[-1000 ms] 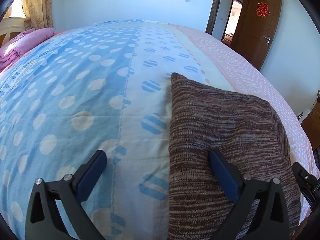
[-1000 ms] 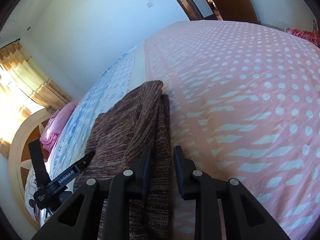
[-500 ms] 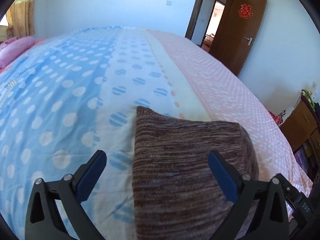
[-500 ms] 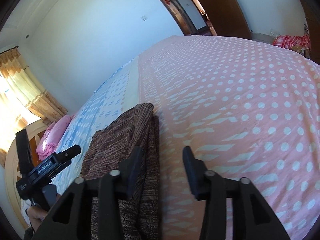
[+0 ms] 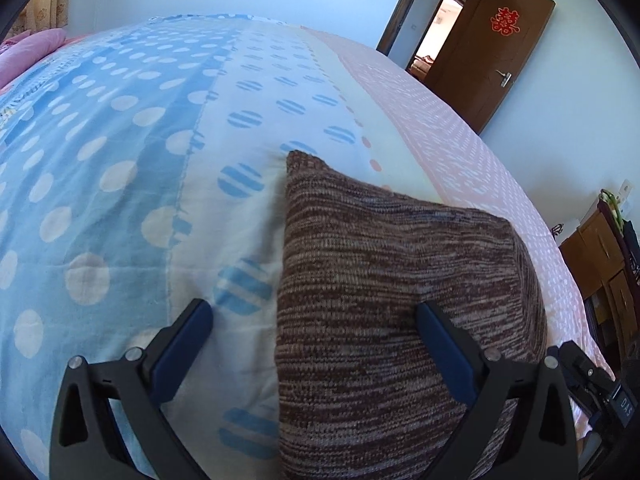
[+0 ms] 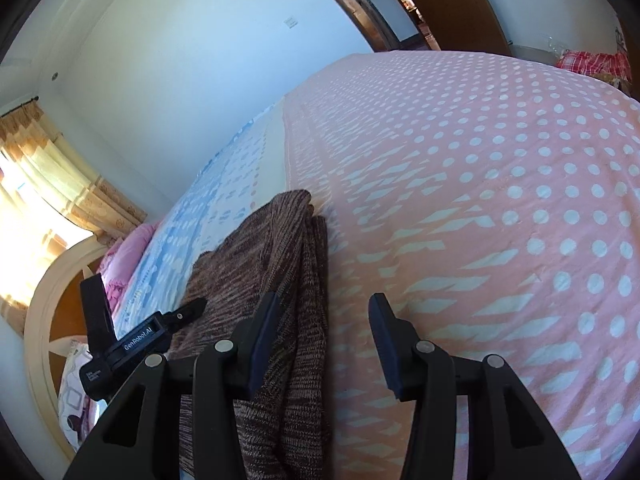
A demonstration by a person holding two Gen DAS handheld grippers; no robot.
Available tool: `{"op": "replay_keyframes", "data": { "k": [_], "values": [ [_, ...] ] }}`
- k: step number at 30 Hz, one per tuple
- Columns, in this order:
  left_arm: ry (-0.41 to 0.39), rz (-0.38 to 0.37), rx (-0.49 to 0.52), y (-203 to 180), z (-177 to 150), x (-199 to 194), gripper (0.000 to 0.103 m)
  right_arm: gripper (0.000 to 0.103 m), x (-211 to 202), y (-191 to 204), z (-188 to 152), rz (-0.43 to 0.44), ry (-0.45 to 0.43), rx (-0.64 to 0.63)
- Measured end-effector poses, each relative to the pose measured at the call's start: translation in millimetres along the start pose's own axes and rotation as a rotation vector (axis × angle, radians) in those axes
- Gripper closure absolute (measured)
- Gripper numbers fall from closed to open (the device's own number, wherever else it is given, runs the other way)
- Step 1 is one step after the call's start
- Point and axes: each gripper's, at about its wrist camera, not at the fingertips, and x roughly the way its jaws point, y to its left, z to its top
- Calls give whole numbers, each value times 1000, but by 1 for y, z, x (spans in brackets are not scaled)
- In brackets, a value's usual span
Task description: Fold small clothes
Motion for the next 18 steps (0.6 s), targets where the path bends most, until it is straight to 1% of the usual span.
{"op": "replay_keyframes", "data": {
  "k": [1, 3, 5, 7, 9, 12, 15, 18],
  "values": [
    [2, 0, 5, 1, 0, 0, 0, 53, 5, 2, 3, 7, 22, -13],
    [1, -6, 1, 2, 0, -1, 0, 48, 17, 10, 12, 8, 62, -65],
    [-4, -25, -10, 6, 2, 0, 0, 45, 31, 20, 22, -6, 85, -141],
    [-10, -52, -26, 9, 2, -1, 0, 44, 49, 23, 32, -36, 101, -165],
    [-12, -74, -42, 12, 3, -1, 0, 44, 71, 23, 39, 13, 154, -165],
    [-3, -100, -49, 12, 6, 1, 0, 44, 85, 32, 40, 53, 159, -204],
    [-3, -116, -67, 13, 8, 2, 0, 43, 96, 43, 35, 48, 176, -280],
    [2, -96, -40, 6, 8, 4, 1, 46, 104, 46, 37, 72, 204, -286]
  ]
}}
